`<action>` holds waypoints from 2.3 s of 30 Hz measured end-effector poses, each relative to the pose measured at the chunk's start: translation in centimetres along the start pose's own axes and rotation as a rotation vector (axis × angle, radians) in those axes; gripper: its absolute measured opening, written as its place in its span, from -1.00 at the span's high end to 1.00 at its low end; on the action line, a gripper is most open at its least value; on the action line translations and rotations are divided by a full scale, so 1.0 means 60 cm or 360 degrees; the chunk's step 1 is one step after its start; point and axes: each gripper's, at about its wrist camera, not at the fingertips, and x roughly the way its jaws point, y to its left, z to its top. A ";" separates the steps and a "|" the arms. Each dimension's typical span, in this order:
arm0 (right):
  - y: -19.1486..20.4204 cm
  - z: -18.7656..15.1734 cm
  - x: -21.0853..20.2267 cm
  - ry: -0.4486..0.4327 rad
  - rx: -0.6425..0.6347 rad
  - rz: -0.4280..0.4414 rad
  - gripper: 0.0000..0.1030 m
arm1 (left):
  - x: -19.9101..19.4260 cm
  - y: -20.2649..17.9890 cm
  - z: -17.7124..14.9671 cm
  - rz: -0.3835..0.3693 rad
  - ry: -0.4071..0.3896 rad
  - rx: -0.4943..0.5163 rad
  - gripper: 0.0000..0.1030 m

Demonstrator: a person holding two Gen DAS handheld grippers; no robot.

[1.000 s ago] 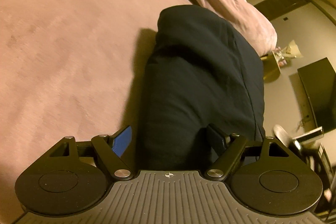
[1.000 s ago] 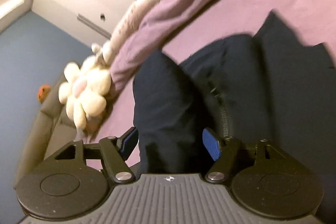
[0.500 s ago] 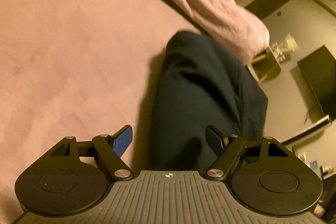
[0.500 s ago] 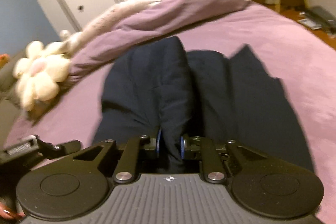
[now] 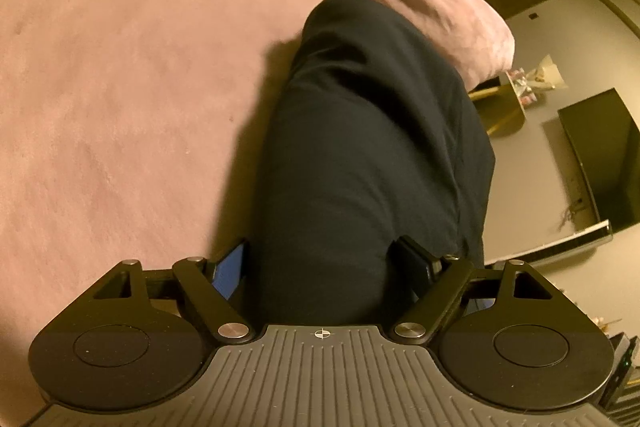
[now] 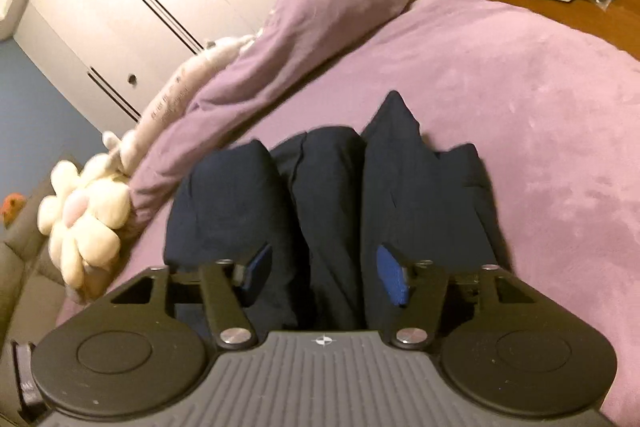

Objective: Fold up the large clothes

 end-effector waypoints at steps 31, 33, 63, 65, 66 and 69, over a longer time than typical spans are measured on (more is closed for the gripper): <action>0.045 -0.030 -0.015 -0.0100 -0.0748 -0.0452 0.46 | 0.003 -0.159 -0.083 0.0112 -0.0037 0.0586 -0.70; 0.027 -0.037 -0.017 -0.0111 -0.0748 -0.0463 0.33 | 0.010 -0.165 -0.094 0.0168 -0.0055 0.0694 -0.75; 0.048 -0.032 0.128 -0.0407 -0.0881 -0.0608 0.36 | 0.133 -0.192 -0.032 0.0506 -0.0535 0.0465 -0.86; 0.045 -0.039 0.135 -0.0425 -0.0896 -0.0598 0.36 | 0.150 -0.169 -0.041 0.0534 -0.0570 0.0456 -0.93; 0.044 -0.044 0.139 -0.0441 -0.0910 -0.0604 0.36 | 0.157 -0.156 -0.042 0.0517 -0.0581 0.0421 -0.96; 0.035 -0.054 0.149 -0.0483 -0.0922 -0.0614 0.36 | 0.176 -0.143 -0.048 0.0514 -0.0642 0.0421 -0.97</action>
